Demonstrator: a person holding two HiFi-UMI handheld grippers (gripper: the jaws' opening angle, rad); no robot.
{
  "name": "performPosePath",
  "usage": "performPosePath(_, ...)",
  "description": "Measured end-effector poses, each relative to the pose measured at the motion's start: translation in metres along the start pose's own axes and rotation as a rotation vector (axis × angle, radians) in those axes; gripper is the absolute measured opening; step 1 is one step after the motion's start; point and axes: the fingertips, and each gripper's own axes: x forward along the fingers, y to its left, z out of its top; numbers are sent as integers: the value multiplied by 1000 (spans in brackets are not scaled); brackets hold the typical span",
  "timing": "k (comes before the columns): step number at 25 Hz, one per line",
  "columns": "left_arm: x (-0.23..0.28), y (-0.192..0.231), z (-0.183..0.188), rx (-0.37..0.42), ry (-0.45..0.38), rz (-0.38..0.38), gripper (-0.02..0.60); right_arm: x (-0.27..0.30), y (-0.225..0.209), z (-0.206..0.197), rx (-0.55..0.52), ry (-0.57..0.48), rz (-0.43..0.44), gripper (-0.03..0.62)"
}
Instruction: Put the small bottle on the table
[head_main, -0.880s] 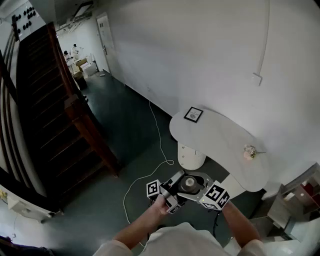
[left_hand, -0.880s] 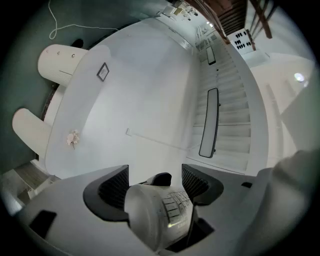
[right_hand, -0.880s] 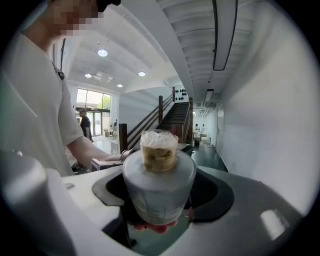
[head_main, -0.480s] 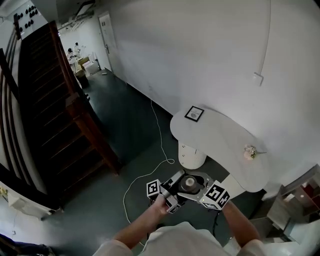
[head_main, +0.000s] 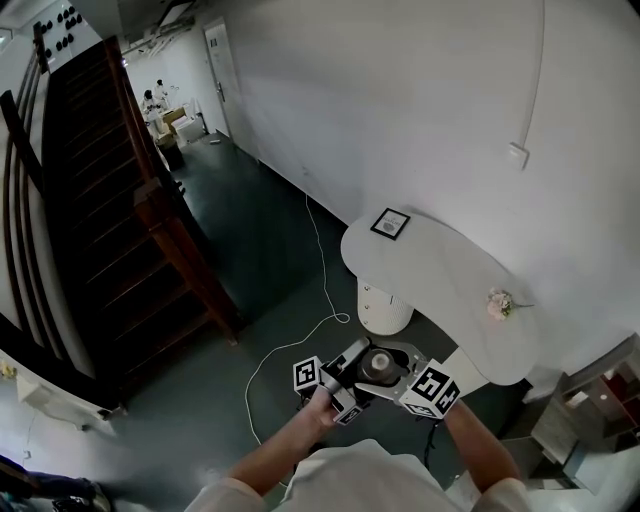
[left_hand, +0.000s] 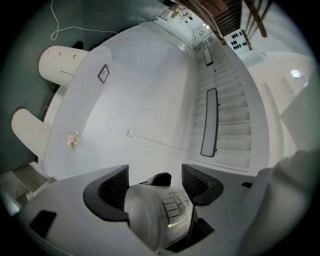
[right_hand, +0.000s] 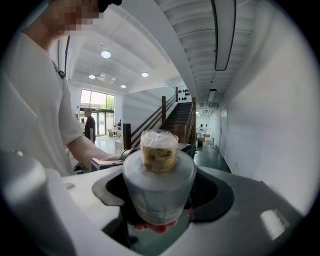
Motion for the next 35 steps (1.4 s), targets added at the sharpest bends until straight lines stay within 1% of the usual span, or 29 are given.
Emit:
performPosePath(8,2,19,-12,23,-5,23,319,-18,-4,-10,0,-9,27,348)
performPosePath(14,1,37,-22,38,-10,54,319,-33,-6,-21,9,-17,53,348)
performPosePath(21,-3,51,-22,47,-31,76,319,-38,-12,-29,27,-29,76,348)
performPosePath(28,-11,56,-1,36,-47,82,319,-24,-29,-31,41,-26,75,348)
performPosePath(35,-24,63,44,-2,-62,69,319,5,-63,-31,68,-15,47,348)
